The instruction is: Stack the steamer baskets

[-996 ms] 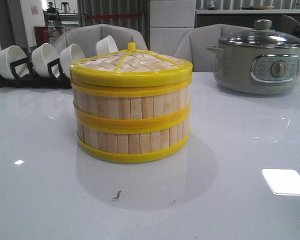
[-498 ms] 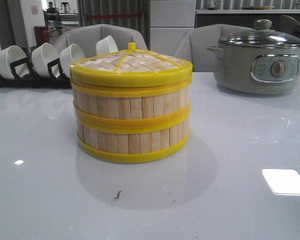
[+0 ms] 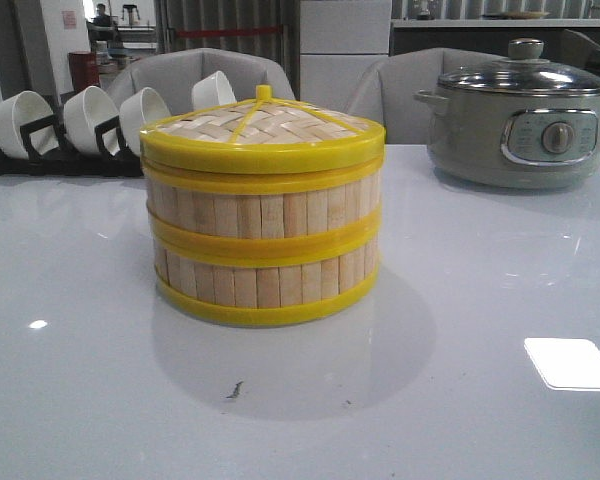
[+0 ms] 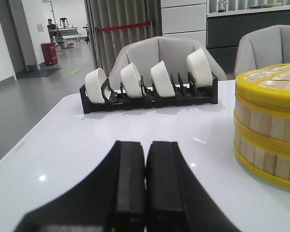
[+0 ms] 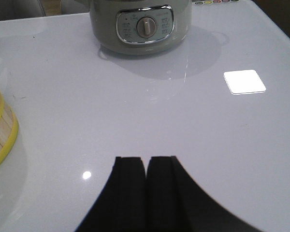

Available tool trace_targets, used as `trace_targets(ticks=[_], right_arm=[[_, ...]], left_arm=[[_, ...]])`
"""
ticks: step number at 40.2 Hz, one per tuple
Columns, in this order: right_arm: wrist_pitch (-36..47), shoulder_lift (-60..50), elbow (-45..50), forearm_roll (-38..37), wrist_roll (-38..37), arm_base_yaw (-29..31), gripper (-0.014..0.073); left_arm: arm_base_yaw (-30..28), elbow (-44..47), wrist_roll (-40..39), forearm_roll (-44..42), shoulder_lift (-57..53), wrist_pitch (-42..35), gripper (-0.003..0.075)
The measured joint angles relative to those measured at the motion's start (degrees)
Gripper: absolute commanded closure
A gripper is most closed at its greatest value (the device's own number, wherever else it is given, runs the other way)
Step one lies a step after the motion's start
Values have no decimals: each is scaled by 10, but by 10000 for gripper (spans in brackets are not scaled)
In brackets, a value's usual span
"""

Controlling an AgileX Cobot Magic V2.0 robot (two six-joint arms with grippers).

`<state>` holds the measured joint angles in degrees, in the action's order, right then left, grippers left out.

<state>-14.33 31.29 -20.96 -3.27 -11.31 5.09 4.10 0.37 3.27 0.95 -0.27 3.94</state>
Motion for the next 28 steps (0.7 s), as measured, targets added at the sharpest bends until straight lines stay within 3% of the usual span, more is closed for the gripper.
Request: trace_targets(ticks=[15, 28], right_arm=[[-31, -16, 6, -43, 6, 0, 538], [24, -142, 148, -10, 2, -14, 538]], left_arm=[[0, 0, 0, 0, 0, 0, 631], [0, 0, 0, 0, 0, 0, 631]])
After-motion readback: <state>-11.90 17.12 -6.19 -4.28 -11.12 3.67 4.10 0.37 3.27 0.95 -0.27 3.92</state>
